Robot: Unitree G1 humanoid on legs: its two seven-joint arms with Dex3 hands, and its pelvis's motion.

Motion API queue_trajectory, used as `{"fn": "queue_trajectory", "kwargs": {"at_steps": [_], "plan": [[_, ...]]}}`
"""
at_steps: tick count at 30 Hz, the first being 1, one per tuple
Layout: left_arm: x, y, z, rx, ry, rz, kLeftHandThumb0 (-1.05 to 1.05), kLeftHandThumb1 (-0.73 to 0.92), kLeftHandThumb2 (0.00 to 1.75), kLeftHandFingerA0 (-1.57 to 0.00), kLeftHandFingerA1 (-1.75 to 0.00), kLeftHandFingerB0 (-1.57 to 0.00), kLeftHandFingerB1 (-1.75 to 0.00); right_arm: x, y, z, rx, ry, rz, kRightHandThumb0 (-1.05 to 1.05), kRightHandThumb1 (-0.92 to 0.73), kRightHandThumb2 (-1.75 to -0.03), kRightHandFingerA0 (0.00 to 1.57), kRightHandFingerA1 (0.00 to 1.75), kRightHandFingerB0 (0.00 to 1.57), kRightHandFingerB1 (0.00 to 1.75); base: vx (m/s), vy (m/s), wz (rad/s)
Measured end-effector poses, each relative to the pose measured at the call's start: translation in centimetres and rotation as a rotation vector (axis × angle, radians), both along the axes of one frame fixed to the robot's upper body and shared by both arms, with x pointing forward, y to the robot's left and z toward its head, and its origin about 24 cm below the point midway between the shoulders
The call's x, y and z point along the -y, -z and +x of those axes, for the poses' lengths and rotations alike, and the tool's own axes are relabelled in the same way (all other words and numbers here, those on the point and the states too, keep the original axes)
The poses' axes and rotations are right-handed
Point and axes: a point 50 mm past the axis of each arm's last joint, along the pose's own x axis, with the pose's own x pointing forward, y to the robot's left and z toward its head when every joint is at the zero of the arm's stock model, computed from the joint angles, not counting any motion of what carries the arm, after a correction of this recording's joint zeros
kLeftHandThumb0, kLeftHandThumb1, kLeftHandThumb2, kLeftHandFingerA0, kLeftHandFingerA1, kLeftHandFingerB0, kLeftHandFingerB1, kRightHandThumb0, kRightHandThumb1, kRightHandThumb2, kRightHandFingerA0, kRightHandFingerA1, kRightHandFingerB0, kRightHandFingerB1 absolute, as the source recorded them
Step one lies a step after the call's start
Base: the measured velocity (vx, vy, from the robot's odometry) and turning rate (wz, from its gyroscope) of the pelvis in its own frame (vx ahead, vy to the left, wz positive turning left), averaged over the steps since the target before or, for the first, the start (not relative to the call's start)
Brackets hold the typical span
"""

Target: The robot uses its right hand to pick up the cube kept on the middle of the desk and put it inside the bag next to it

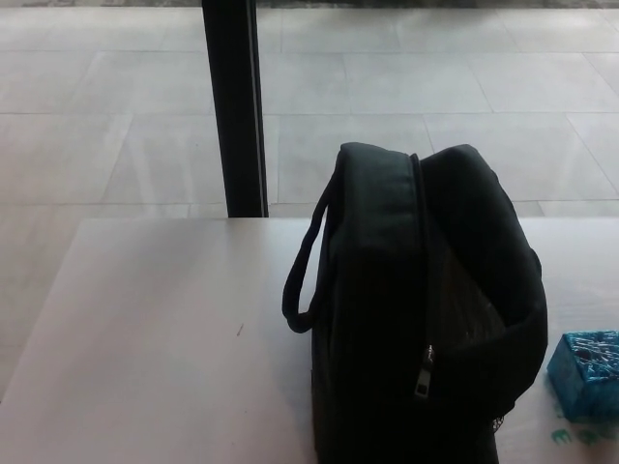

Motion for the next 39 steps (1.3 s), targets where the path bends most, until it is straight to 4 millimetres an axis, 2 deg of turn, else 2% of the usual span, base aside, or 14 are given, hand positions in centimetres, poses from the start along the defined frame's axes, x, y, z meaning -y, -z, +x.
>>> {"fn": "queue_trajectory", "kwargs": {"at_steps": [2, 3, 6, 7, 8, 9, 11, 16, 17, 18, 19, 21, 22, 39], "plan": [[0.0, 0.1, -0.2, -0.007, 0.002, 0.002, -0.7, 0.69, 0.6, -0.22, -0.51, -0.19, -0.39, -0.4, 0.4, 0.4, -0.019, -0.011, -0.013, -0.76, -0.68, -0.6, 0.07, 0.33, 0.12, 0.27, 0.0, 0.0, 0.0], [0.0, 0.1, -0.2, -0.009, 0.004, 0.002, -0.69, 0.69, 0.6, -0.23, -0.51, -0.2, -0.39, -0.7, 0.6, 0.7, -0.029, -0.016, -0.019, -0.79, -0.53, -0.93, 0.04, 0.37, 0.1, 0.32, 0.0, 0.0, 0.0], [0.1, 0.2, -0.3, -0.013, 0.007, 0.002, -0.68, 0.69, 0.6, -0.24, -0.51, -0.2, -0.38, -1.3, 1.0, 1.3, -0.055, -0.036, -0.042, -0.8, -0.53, -0.94, 0.05, 0.41, 0.09, 0.32, 0.0, 0.0, 0.0], [0.1, 0.2, -0.3, -0.014, 0.007, 0.003, -0.66, 0.7, 0.6, -0.24, -0.5, -0.2, -0.38, -1.6, 1.3, 1.5, -0.07, -0.047, -0.062, -0.82, -0.71, -0.62, 0.06, 0.34, 0.12, 0.24, 0.0, 0.0, 0.0], [0.1, 0.2, -0.3, -0.013, 0.008, 0.003, -0.66, 0.7, 0.6, -0.24, -0.5, -0.2, -0.38, -1.9, 1.5, 1.7, -0.085, -0.059, -0.085, -0.82, -0.71, -0.62, 0.06, 0.34, 0.12, 0.24, 0.0, 0.0, 0.0], [0.1, 0.1, -0.3, -0.012, 0.008, 0.003, -0.67, 0.69, 0.6, -0.26, -0.5, -0.21, -0.38, -2.0, 1.6, 1.9, -0.098, -0.066, -0.107, -0.94, -0.6, -0.99, 0.01, 0.18, 0.05, 0.21, 0.0, 0.0, 0.0], [0.1, 0.2, -0.3, -0.014, 0.008, 0.005, -0.66, 0.69, 0.6, -0.26, -0.51, -0.22, -0.39, -2.2, 1.7, 2.2, -0.12, -0.076, -0.156, -1.0, -0.65, -1.02, 0.01, 0.1, 0.12, 0.1, 0.0, 0.0, 0.0], [0.1, 0.2, -0.4, -0.019, 0.009, 0.005, -0.66, 0.68, 0.59, -0.27, -0.52, -0.22, -0.39, -1.8, 1.6, 2.9, -0.172, -0.092, -0.3, -1.05, -0.66, -1.03, 0.0, 0.05, 0.12, 0.04, 0.0, 0.0, 0.0], [0.1, 0.2, -0.4, -0.02, 0.008, 0.005, -0.68, 0.53, 0.87, -0.24, -0.56, -0.18, -0.48, -1.8, 1.5, 3.0, -0.18, -0.096, -0.327, -1.02, -0.63, -1.02, 0.0, 0.07, 0.14, 0.06, 0.0, 0.0, 0.0], [0.1, 0.2, -0.4, -0.02, 0.008, 0.005, -0.68, 0.54, 0.87, -0.24, -0.56, -0.18, -0.49, -1.7, 1.5, 3.1, -0.188, -0.099, -0.353, -1.02, -0.63, -1.01, 0.0, 0.06, 0.13, 0.05, 0.0, 0.0, 0.0], [0.0, 0.2, -0.4, -0.02, 0.008, 0.006, -0.66, 0.7, 0.59, -0.27, -0.51, -0.22, -0.39, -1.6, 1.6, 3.3, -0.195, -0.101, -0.374, -1.04, -0.65, -1.02, 0.0, 0.05, 0.14, 0.03, 0.0, 0.0, 0.0], [0.0, 0.3, -0.5, -0.023, 0.008, 0.007, -0.66, 0.69, 0.6, -0.26, -0.51, -0.22, -0.39, -1.5, 1.6, 3.6, -0.205, -0.107, -0.409, -1.05, -0.65, -1.0, 0.0, 0.02, 0.14, 0.05, 0.0, 0.0, 0.0], [0.0, 0.3, -0.5, -0.026, 0.009, 0.008, -0.69, 0.54, 0.87, -0.23, -0.56, -0.17, -0.48, -1.5, 1.6, 3.9, -0.212, -0.106, -0.425, -1.05, -0.66, -1.02, 0.0, 0.03, 0.11, 0.05, 0.0, 0.0, 0.0], [0.0, 0.3, -0.5, -0.04, 0.042, 0.042, -0.7, 0.54, 0.88, -0.26, -0.57, -0.18, -0.49, -4.0, 5.0, 5.0, -0.262, -0.135, -0.479, -1.01, -0.62, -0.98, 0.0, 0.05, 0.13, 0.09, 0.0, 0.0, 0.0]]}}
